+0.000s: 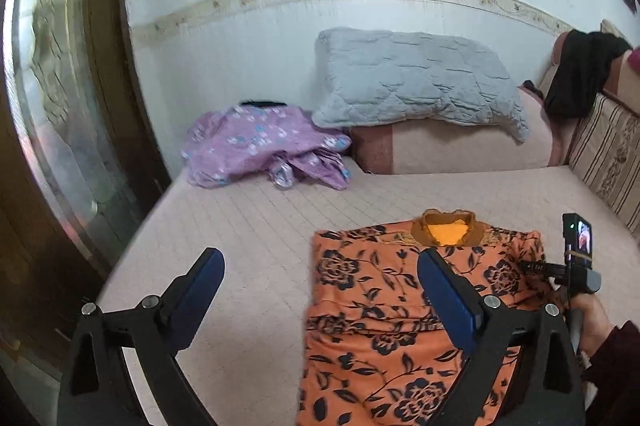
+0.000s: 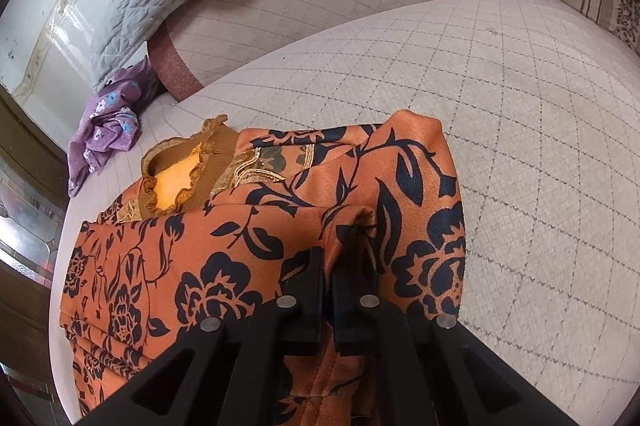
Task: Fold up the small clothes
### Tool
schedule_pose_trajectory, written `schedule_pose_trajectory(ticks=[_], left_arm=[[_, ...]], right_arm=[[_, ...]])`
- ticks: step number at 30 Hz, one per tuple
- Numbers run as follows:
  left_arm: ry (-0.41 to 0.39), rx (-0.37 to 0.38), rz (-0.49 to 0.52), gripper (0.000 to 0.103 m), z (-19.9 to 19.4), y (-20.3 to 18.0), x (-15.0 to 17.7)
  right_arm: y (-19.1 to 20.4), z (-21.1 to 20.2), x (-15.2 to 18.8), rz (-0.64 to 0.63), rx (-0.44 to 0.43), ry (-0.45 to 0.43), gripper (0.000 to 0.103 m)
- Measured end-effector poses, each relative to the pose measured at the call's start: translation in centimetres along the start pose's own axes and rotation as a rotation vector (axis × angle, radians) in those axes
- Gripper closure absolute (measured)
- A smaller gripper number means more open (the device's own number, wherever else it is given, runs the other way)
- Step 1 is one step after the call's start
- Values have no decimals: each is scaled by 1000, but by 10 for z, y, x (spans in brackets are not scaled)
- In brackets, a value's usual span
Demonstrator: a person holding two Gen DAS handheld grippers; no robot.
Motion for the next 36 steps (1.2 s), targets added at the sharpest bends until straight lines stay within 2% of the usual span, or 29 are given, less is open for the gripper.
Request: schedule_pose_trajectory(ticks=[3,4,6,7,8,9,10,11,12,14,17,19,20,23,24,27,30,36], left_arm=[[80,79,-26,6,50,-12,3],[96,93,-40,6,68,-17,5],[138,69,-54,6,111,-30,14],[167,99,-56,7,131,-36,19],[198,117,-63,15,147,-40,25],[244,84,-56,31,165,-43,33],[293,27,-37,41,181,-46,41],[351,-5,-44,57,199,-45,50],[386,-1,-73,64,208,-41,54],[443,10,-140,64,228,-33,62],[421,25,-111,62,234,-36,63],[407,29,-45,61,235,-46,67],[402,21,-38,64,234,-48,68],[372,28,-29,88,225,-49,63],[354,36,-22,90,220,-47,60],[340,43,-40,90,213,-43,58],[375,7,-3,85,227,-47,68],[381,8,-16,82,227,-42,63]], right_arm=[[1,1,-2,1,-3,10,100],[0,1,-2,2,-6,13,100],[-3,1,-3,5,-21,19,100],[-4,1,-4,10,-32,19,100],[-6,0,-4,15,-45,16,100],[-8,-1,-3,21,-58,11,100],[-9,-3,-3,25,-69,3,100],[-10,-5,-2,27,-76,-3,100],[-10,-7,-2,23,-79,-10,100],[-8,-10,-2,4,-75,-21,100],[-8,-5,0,3,-69,-19,100],[-10,-3,0,9,-71,-22,100],[-10,-3,0,13,-71,-23,100],[-9,-10,-1,12,-73,-30,100],[-8,-14,-1,6,-73,-39,100],[-8,-23,-3,9,-80,-75,100],[-14,-13,0,32,-63,-41,100],[-14,-14,-4,46,-51,-20,99]])
Point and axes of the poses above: each gripper's, at about its wrist camera, not at the fingertips, and z roughly the way its jaws point, y to its left, x to its underside, the point moved 1 cm from there along z, roughly the way its jaws point, and after that the axes turned 11 degrees about -x, right-handed, at the moved point
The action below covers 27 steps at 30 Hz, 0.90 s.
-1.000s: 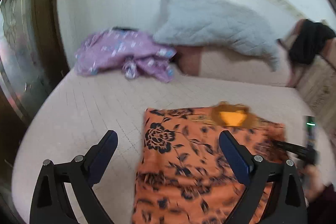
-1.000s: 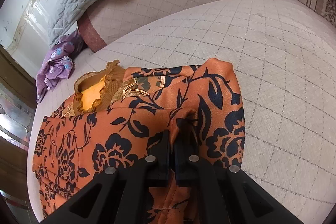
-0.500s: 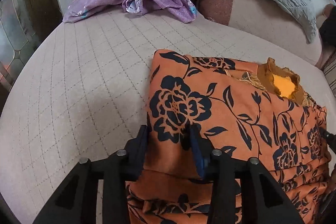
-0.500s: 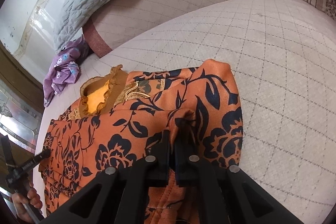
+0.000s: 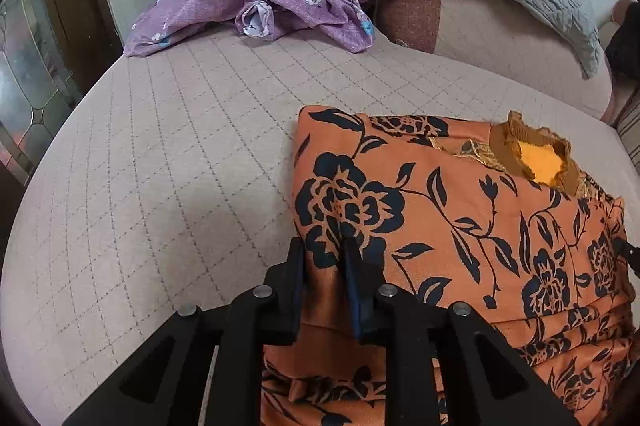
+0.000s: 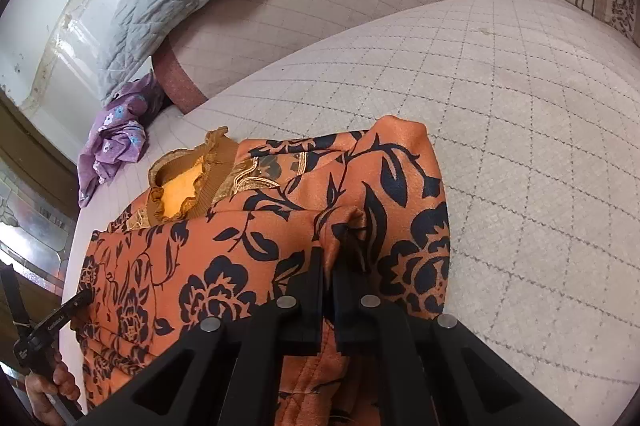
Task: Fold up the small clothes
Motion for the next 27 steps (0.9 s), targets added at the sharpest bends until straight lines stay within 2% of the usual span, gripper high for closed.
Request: schedule_pose_trajectory(ticks=[4,9,11,12,14,16,20,21,24,27], left_arm=[[11,-4,2,82,3,-1,0],[-14,-50,42,81,-8,-4,-3],[-15,-61,30,73,-11,0,-4],[-26,-74,22,71,-15,3,-5],[-53,-86,23,71,-22,6,-5],[-62,-111,44,69,-21,5,-4],[21,-138,74,67,2,4,1],[17,-140,76,67,2,4,0],[-21,-139,80,67,-12,3,-5],[-73,-78,40,67,-32,4,-11]], right_arm=[[-1,-15,-7,41,-13,-8,96],[25,-37,-7,-37,-11,-62,96],[37,-40,-5,-67,2,-73,96],[44,-40,-3,-80,-24,-74,96],[56,-31,1,-97,-69,-32,96],[65,-16,9,-103,-73,28,96],[72,20,30,-108,-53,150,96],[70,31,36,-100,-34,188,95],[78,28,33,-134,-27,170,95],[89,24,22,-141,-45,139,96]])
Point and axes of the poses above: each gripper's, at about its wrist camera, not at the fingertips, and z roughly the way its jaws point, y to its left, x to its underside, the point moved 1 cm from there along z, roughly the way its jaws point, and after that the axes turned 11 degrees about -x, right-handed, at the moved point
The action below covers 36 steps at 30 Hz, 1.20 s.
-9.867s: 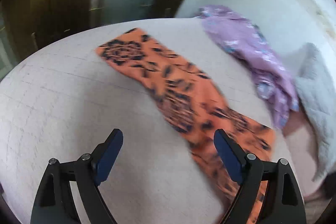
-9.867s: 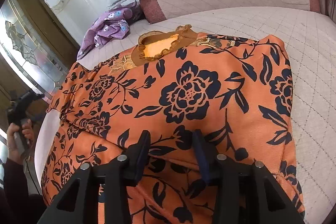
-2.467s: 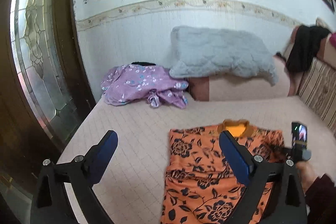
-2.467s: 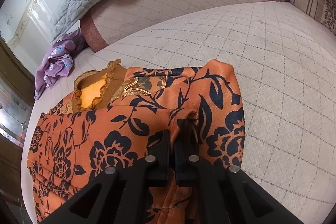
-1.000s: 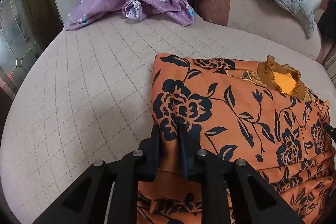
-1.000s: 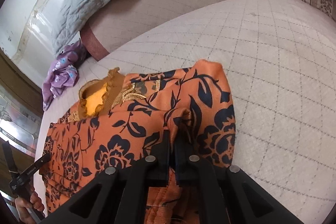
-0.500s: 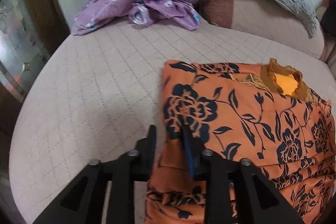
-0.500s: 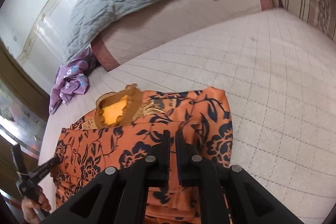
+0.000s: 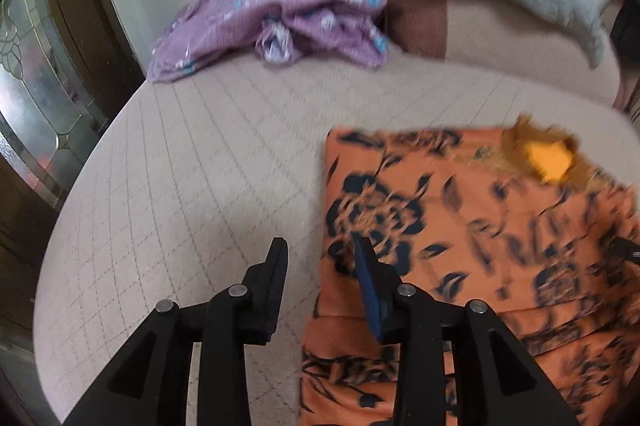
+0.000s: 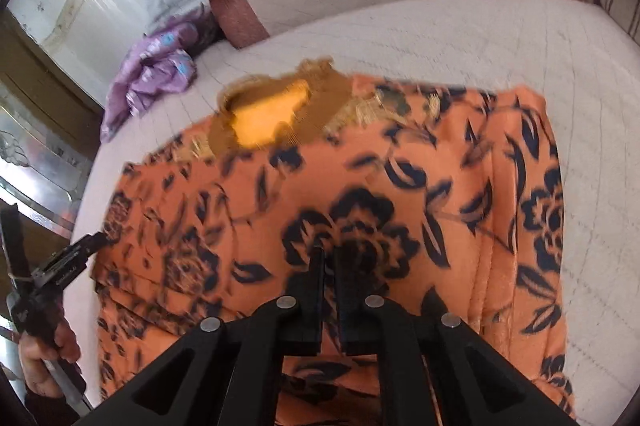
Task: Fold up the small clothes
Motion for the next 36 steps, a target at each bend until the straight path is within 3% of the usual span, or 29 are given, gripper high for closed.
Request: schedule_pose_trajectory(ticks=[2,5,10,13,18,21,23,25,27,31,36], left_arm=[[-35,44,-8,65,-11,-3,-3],[-47,45,25,60,-12,-15,-2],[88,-7,145,50,28,-43,16],[56,-46,182,47,21,-47,16],[-1,46,105,47,-7,-36,7],[-13,31,116,43,-8,-36,12],[37,24,164,41,4,-45,24],[66,-3,213,33,18,-49,31],[40,-40,235,27,18,-51,32],[28,33,145,27,-1,-32,28],[-21,-14,184,27,-15,-33,39]], right_arm=[[6,0,-10,-2,4,-23,96],[13,10,-22,5,3,-43,96],[5,47,-24,9,44,10,95],[8,45,-26,9,47,2,95],[40,39,-25,-48,-7,9,96],[58,42,-18,-68,-35,29,96],[67,49,-11,-83,-39,53,96],[69,60,-1,-85,-30,88,96],[66,66,7,-84,-22,112,95],[58,42,10,-47,-45,104,96],[22,-16,16,-40,16,2,95]])
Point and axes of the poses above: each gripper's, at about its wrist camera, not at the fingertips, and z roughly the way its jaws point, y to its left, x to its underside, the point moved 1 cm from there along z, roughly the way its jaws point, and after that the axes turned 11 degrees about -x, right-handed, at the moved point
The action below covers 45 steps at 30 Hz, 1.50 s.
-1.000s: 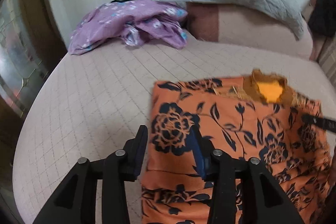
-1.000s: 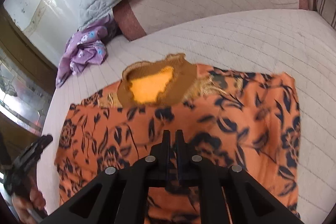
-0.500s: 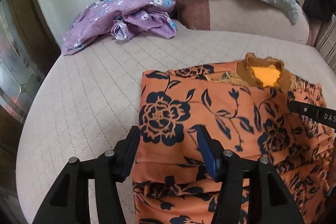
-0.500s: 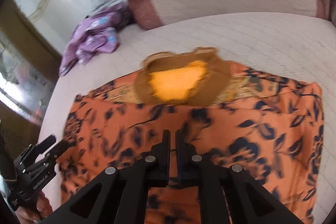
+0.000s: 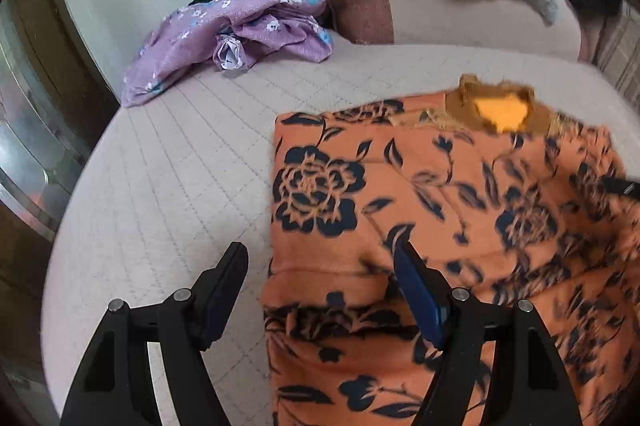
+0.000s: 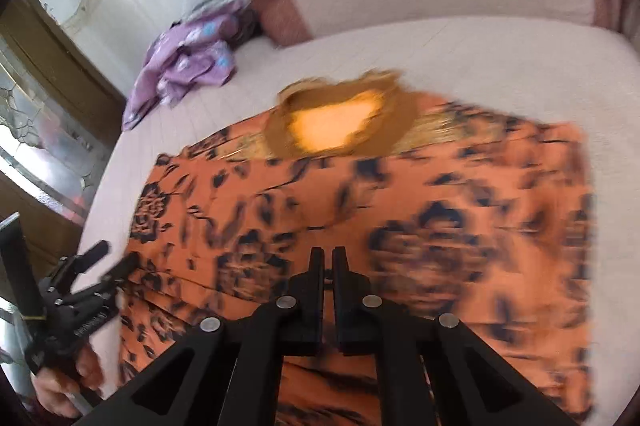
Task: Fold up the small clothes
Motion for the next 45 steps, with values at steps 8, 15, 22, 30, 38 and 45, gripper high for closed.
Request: schedule_pose_trajectory(ticks=[8,15,22,30,38,45], left_arm=[[70,-22,22,23,17,-5,11],[-46,-36,-25,23,-9,3,7],[60,-48,7,20,23,-12,9],[-36,-53,-16,20,1,-10,-8],[78,-50,2,15,37,-14,-10],[0,-60,-7,15,2,-6,-6]], right_arm=[[-60,-16,21,102,66,37,98],[-67,-41,16,98,67,-56,95],[-90,-34,19,127,56,-22,95],[-92,-39,-20,147,14,-127,95],[-108,11,-34,197,34,-71,98],[-96,-34,-21,150,-29,-86,95]])
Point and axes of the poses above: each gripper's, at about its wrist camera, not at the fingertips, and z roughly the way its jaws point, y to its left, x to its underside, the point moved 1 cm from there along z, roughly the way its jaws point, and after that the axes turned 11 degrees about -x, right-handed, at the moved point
